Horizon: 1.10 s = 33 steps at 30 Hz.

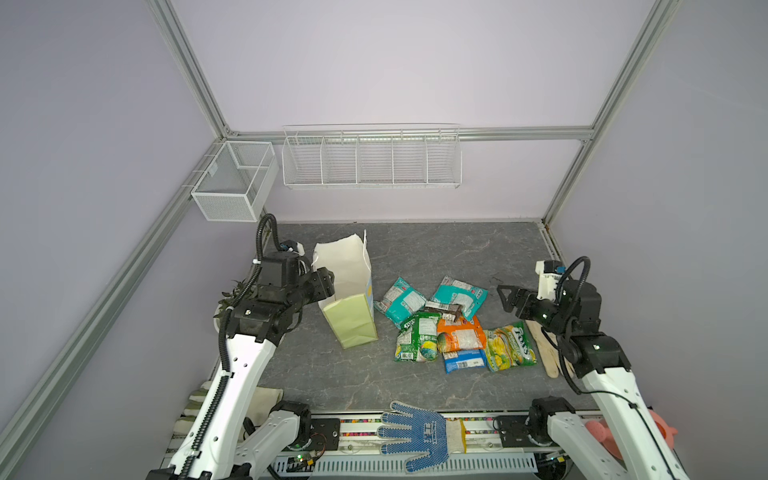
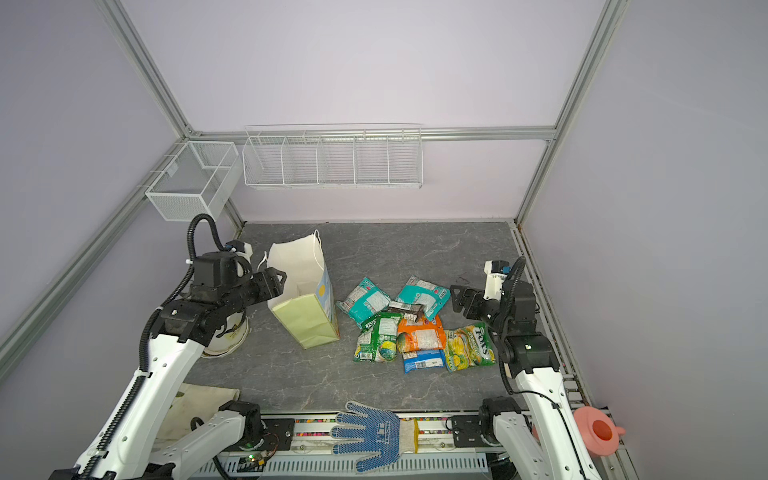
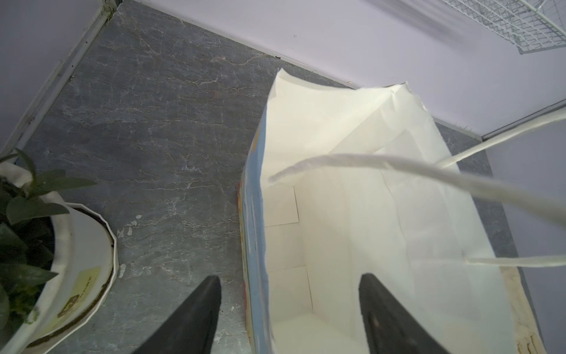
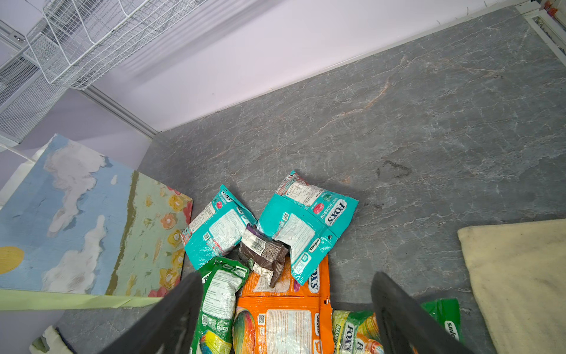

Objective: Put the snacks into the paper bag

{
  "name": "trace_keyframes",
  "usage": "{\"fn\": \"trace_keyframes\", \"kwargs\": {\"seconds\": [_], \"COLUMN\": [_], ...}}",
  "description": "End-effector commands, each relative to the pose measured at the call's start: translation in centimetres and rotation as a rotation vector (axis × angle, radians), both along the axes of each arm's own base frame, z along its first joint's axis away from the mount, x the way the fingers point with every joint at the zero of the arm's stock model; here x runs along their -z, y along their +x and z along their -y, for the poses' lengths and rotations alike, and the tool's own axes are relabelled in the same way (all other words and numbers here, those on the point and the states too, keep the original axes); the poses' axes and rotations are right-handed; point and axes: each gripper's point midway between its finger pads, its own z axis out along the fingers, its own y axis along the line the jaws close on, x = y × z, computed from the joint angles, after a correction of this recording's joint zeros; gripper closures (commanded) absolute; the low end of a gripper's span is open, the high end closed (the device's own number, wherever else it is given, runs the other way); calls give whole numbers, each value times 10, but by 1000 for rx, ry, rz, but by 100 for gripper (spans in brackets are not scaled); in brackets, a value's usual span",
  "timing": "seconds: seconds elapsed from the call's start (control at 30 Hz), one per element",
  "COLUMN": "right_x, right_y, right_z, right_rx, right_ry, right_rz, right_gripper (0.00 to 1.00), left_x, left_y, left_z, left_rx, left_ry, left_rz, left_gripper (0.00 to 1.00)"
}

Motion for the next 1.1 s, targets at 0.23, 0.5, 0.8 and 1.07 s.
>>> {"fn": "trace_keyframes", "kwargs": {"seconds": [0.23,0.5,0.8,1.07], "right_x": [-10,-9,-7,-9], "right_y": [-4,-4,-5,-6], "right_z": [-4,-7,-8,-7], "right_rx": [-26,-35,-39,-37], "right_ry": [-6,-4,-6,-16], "right_rz": [16,12,5,8], "right_gripper": [11,11,11,11], "left_x": [8,10,9,11], "left_y": [5,5,14,38], "left_z": [-2,-3,1,12], "left_rx": [-18,-22,-13,0], "left_ry": [17,20,12,-22], "left_rz": [-6,-7,11,25], "left_gripper": [47,61,80,94]}}
